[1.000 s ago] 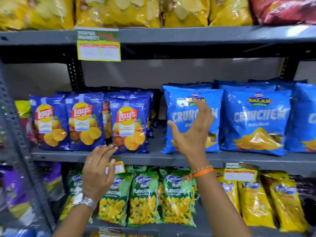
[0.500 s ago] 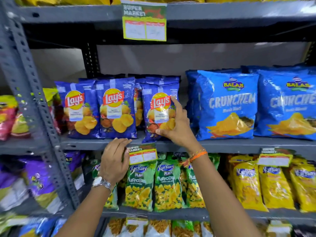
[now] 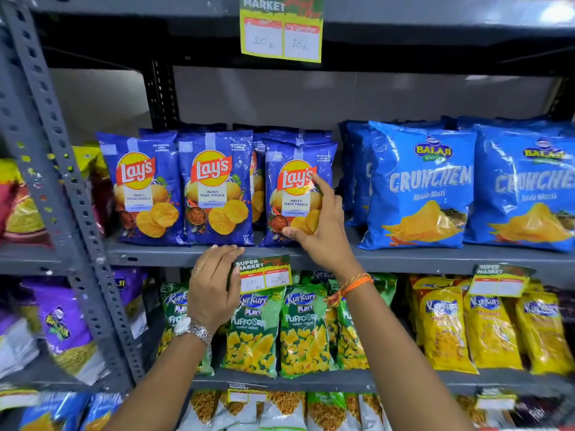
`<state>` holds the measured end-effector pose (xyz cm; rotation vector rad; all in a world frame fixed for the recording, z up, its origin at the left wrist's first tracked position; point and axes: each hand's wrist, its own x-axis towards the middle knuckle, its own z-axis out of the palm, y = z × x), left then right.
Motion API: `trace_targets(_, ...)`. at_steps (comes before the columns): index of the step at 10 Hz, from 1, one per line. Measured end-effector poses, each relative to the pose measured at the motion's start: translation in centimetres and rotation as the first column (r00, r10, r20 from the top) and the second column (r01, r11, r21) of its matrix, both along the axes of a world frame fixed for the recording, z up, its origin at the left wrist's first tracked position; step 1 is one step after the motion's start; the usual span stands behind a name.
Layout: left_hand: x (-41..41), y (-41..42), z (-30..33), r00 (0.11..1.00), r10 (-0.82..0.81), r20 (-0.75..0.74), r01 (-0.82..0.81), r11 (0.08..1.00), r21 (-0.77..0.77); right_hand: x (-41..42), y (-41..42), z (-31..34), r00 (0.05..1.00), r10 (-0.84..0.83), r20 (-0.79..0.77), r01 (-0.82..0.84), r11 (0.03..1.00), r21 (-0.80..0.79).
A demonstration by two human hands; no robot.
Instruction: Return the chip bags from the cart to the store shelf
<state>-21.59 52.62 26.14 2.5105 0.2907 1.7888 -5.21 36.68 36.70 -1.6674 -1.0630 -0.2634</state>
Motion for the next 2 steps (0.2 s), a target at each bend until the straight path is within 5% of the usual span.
trace_targets(2,-0.4,-0.8,0.7,1.0,-0.013,-0.017,0.012,0.997,-0.08,-0.9,-2.2,1.3,0.999,-0.025,-0.03,0.025,0.999,-0.026)
